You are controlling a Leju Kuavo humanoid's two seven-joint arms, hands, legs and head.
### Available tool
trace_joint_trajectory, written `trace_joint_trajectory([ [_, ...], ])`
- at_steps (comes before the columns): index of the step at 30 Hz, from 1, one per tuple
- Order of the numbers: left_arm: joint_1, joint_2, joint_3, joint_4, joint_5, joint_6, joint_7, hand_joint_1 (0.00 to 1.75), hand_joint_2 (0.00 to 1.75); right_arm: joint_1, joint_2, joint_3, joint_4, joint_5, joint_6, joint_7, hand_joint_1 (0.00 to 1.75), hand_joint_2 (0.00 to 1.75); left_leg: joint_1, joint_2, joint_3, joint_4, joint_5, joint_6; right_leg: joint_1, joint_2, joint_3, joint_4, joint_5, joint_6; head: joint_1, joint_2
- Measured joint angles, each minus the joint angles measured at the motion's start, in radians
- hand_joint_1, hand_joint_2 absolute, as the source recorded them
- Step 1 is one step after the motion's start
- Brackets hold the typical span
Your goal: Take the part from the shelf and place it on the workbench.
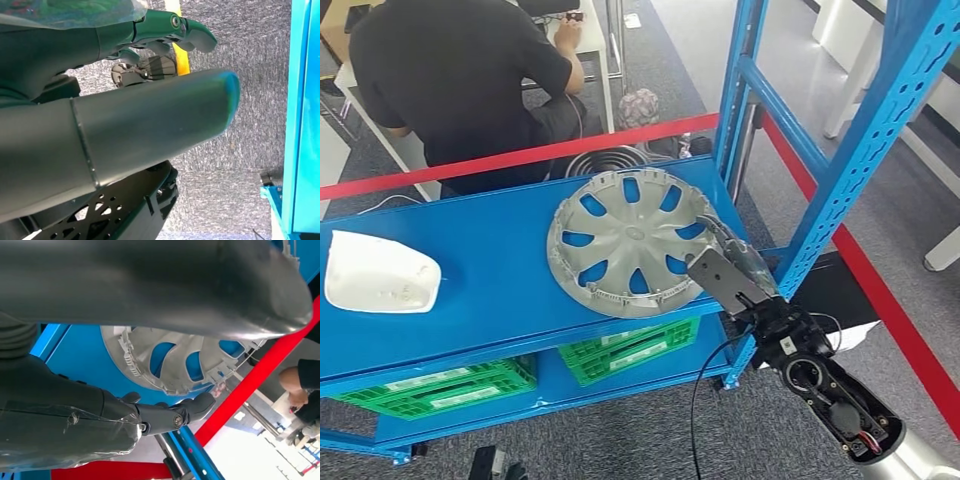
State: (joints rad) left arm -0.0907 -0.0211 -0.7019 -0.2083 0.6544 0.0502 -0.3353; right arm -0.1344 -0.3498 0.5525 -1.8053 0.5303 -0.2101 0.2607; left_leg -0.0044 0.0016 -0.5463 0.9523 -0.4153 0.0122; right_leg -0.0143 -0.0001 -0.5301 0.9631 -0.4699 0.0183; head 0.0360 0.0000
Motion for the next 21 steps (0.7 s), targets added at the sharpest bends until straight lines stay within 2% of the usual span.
trace_joint_trajectory([
  [6, -0.003, 0.006, 0.000, 0.000, 0.005, 0.002, -0.001, 0.00, 0.00, -0.007, 0.008, 0.000, 0.027, 0.000, -0.003, 0.001, 0.00, 0.00, 0.000, -0.001, 0.000, -0.005, 0.004, -0.007, 0.001, 0.000, -0.002, 0.000, 0.000, -0.007, -0.003, 0.000],
  [10, -0.007, 0.009, -0.001, 0.000, 0.009, 0.002, -0.002, 0.00, 0.00, -0.012, 0.018, 0.001, 0.039, -0.001, -0.009, 0.009, 0.00, 1.75, 0.001, -0.001, 0.000, -0.006, 0.004, -0.011, 0.002, 0.000, -0.001, 0.000, 0.000, -0.007, -0.003, 0.000],
  [21, -0.006, 0.018, -0.001, 0.000, 0.016, 0.005, -0.004, 0.00, 0.00, -0.042, 0.039, 0.017, 0.064, 0.006, -0.003, 0.014, 0.00, 1.75, 0.000, -0.002, -0.001, -0.005, 0.003, -0.014, 0.001, 0.000, 0.000, -0.003, 0.001, -0.007, -0.003, 0.000],
])
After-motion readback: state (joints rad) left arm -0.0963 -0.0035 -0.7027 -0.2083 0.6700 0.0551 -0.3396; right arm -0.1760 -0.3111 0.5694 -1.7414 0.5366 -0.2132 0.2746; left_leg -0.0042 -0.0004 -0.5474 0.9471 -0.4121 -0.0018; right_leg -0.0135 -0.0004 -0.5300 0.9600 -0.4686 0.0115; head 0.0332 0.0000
